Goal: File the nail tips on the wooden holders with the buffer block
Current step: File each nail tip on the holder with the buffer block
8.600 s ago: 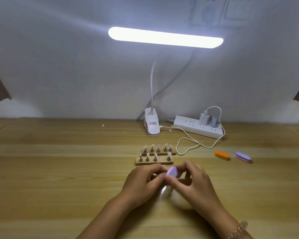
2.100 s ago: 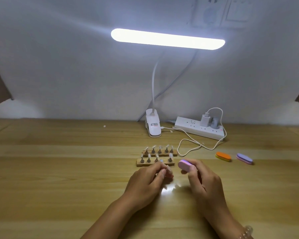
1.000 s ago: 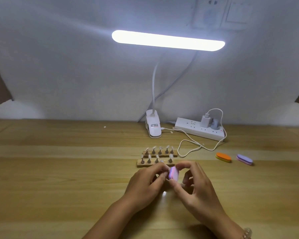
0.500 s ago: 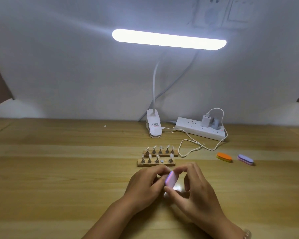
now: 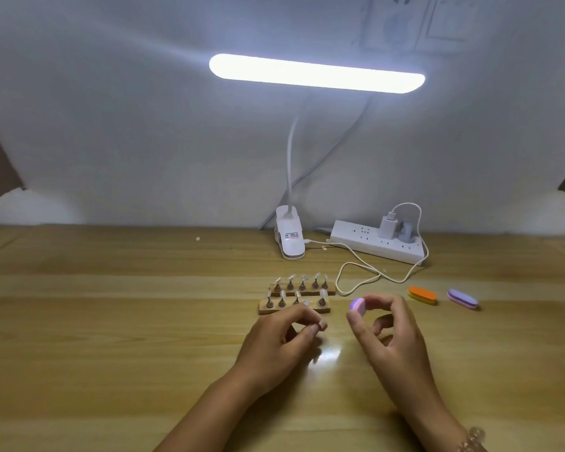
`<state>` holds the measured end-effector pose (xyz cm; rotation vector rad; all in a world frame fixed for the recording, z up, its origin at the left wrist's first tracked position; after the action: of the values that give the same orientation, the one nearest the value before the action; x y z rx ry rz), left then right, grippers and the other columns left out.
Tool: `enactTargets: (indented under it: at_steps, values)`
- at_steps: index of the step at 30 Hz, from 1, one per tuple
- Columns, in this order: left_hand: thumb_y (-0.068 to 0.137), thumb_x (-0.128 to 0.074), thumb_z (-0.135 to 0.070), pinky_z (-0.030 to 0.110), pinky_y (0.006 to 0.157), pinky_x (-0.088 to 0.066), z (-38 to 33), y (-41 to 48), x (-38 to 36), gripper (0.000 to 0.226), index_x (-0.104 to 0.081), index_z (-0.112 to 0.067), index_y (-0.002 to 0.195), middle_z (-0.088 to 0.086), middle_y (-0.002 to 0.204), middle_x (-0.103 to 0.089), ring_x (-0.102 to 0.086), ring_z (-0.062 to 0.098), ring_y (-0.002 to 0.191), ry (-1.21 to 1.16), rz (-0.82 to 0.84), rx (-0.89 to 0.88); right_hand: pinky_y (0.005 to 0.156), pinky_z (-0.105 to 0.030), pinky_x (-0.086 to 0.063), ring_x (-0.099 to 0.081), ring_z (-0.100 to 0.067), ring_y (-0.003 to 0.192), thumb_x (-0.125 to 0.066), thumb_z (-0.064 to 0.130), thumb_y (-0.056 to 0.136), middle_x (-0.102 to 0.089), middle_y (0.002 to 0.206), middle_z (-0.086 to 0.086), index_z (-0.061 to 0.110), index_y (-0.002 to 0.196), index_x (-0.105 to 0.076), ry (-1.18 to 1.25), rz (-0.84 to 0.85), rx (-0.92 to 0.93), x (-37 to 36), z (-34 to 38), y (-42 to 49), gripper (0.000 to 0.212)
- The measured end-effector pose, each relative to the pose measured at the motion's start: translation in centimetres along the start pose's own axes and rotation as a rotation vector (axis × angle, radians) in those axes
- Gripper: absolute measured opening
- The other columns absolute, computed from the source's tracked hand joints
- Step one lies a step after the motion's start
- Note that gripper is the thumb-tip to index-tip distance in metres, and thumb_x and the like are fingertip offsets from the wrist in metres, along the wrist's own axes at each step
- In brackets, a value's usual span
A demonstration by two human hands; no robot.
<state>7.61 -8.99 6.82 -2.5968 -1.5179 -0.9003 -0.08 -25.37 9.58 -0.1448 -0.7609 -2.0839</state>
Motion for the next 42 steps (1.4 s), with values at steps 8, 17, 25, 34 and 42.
enactTargets:
  at_steps: [8, 17, 25, 34, 42]
  values:
    - [0.089, -0.061, -0.036, 0.020, 0.059, -0.036, 0.0, 0.0, -0.1, 0.012, -0.071, -0.035, 0.095, -0.020, 0.094, -0.070, -0.049, -0.001, 0.056, 0.030, 0.016, -0.022, 0.060, -0.035, -0.053, -0.058, -0.012, 0.075, -0.069, 0.050, 0.077, -0.053, 0.098, 0.018, 0.032, 0.093, -0.057, -0.142, 0.154, 0.133, -2.3, 1.7, -0.8, 0.027]
    - [0.085, -0.062, -0.035, 0.026, 0.067, -0.049, 0.2, -0.1, -0.2, 0.009, -0.069, -0.035, 0.090, -0.023, 0.090, -0.067, -0.063, -0.003, 0.075, 0.056, 0.028, -0.006, 0.055, -0.013, -0.043, -0.055, -0.002, 0.069, -0.073, 0.042, 0.078, -0.049, 0.097, 0.015, 0.029, 0.096, -0.056, -0.215, 0.209, 0.231, -3.0, 2.7, -1.5, 0.028]
    - [0.087, -0.058, -0.043, 0.022, 0.062, -0.038, 0.1, 0.0, 0.0, 0.017, -0.071, -0.035, 0.094, -0.021, 0.092, -0.070, -0.051, 0.001, 0.062, 0.022, 0.002, -0.007, 0.057, -0.017, -0.042, -0.056, -0.014, 0.058, -0.077, 0.019, 0.082, -0.055, 0.103, 0.011, 0.026, 0.098, -0.056, -0.073, 0.085, 0.056, -0.9, 0.8, -0.3, 0.027]
    - [0.092, -0.060, -0.026, 0.010, 0.067, -0.038, -0.1, 0.0, 0.0, 0.014, -0.072, -0.031, 0.098, -0.020, 0.095, -0.069, -0.064, 0.002, 0.091, 0.073, 0.009, -0.045, 0.055, -0.028, -0.041, -0.049, -0.007, 0.056, -0.072, 0.043, 0.078, -0.056, 0.099, 0.016, 0.032, 0.094, -0.052, -0.197, 0.203, 0.180, -2.6, 2.0, -1.2, 0.027]
    - [0.090, -0.057, -0.028, 0.017, 0.069, -0.042, 0.0, -0.1, -0.3, 0.017, -0.070, -0.031, 0.100, -0.021, 0.098, -0.069, -0.061, -0.001, 0.086, 0.144, 0.045, -0.046, 0.056, -0.025, -0.042, -0.051, -0.004, 0.060, -0.072, 0.039, 0.079, -0.055, 0.099, 0.016, 0.031, 0.100, -0.056, -0.177, 0.271, 0.243, -3.1, 3.0, -1.6, 0.027]
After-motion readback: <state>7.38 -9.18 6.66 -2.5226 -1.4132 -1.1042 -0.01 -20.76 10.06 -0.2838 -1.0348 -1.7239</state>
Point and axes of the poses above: each hand's wrist, its own y-axis towards the middle knuckle, its own x-axis out of the back of the hand, z = x × y, the point moved 9 cm from there along y, towards the middle knuckle
